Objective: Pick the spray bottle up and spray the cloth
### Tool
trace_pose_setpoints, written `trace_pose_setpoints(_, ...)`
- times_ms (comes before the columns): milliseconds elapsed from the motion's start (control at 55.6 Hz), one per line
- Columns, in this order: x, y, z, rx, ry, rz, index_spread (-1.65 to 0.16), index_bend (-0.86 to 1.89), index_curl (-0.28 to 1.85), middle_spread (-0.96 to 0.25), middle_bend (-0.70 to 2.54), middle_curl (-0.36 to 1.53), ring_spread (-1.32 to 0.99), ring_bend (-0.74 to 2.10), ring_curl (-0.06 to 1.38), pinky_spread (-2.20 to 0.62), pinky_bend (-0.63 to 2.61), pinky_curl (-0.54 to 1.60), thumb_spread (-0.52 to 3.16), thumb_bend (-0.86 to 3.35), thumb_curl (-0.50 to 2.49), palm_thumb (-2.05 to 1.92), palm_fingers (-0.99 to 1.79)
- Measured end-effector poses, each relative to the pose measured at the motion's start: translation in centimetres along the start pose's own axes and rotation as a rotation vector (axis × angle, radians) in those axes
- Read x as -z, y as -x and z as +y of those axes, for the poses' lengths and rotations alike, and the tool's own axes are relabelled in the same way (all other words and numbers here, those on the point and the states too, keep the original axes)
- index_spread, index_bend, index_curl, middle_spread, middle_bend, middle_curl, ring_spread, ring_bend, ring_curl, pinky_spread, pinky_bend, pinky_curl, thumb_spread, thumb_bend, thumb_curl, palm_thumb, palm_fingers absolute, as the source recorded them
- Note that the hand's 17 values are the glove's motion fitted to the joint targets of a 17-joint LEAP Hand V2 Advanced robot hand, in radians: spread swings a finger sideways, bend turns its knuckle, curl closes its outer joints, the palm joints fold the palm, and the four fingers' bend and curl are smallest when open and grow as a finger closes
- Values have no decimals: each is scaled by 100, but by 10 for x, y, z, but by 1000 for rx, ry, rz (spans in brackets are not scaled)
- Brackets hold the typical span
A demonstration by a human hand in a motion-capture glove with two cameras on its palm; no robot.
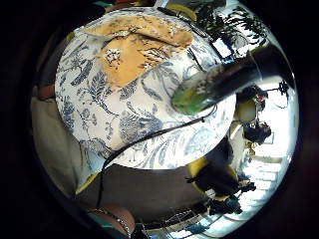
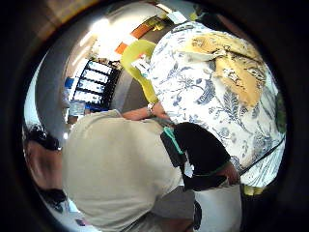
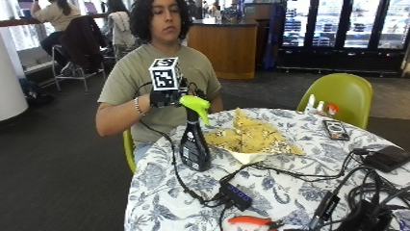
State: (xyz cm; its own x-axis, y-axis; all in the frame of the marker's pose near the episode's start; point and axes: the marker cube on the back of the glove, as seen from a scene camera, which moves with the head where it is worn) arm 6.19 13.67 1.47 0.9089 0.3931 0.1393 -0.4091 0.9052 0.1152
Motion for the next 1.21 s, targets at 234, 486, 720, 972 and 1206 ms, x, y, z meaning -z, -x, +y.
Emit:
trace_pose_setpoints(234, 21, -31, 26, -62, -64, 16, -42, 17, 30, -7, 17, 27, -13, 32, 29, 21, 32, 33, 116, -2, 29, 56, 30)
trace_pose_setpoints(486, 52, -72, 44, -111, -150, -106, -41, 18, 31, -7, 18, 28, -13, 32, 29, 21, 27, 33, 116, -1, 30, 57, 36)
trace_pose_setpoints(720, 57, -102, 48, -330, -356, -329, -40, 15, 30, -6, 19, 29, -13, 34, 30, 20, 24, 33, 115, -2, 31, 59, 43)
trace_pose_setpoints(972, 32, -126, 45, -602, -602, -707, -37, 9, 25, -2, 25, 34, -8, 40, 33, 17, 29, 35, 106, 0, 35, 74, 58)
trace_pose_setpoints(1206, 10, -159, 7, -686, -789, -981, -31, 16, 25, -1, 19, 34, -6, 42, 34, 10, 40, 37, 102, 4, 42, 95, 76)
